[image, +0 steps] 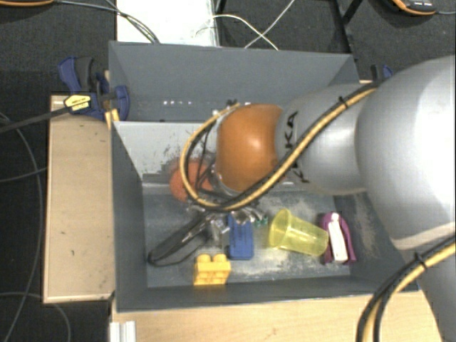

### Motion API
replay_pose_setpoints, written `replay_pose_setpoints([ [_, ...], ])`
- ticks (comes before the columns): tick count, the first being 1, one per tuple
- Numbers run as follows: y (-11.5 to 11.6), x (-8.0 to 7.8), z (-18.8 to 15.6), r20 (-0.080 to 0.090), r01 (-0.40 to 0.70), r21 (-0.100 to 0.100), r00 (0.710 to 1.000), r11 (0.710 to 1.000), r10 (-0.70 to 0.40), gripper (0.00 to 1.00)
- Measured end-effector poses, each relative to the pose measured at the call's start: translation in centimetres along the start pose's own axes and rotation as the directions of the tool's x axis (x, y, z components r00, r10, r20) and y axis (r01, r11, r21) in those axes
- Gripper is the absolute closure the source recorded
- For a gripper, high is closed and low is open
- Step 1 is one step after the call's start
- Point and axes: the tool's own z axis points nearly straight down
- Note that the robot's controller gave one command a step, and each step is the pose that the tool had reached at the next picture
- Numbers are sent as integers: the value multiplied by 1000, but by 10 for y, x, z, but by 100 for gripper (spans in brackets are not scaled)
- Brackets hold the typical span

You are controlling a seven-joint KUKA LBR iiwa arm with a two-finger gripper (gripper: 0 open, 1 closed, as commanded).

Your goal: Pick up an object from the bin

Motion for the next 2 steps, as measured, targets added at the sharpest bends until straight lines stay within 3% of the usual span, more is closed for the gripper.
replay_pose_setpoints([
  [2,1,3,-15,-9,-1,-2,1000,1000,1,100],
])
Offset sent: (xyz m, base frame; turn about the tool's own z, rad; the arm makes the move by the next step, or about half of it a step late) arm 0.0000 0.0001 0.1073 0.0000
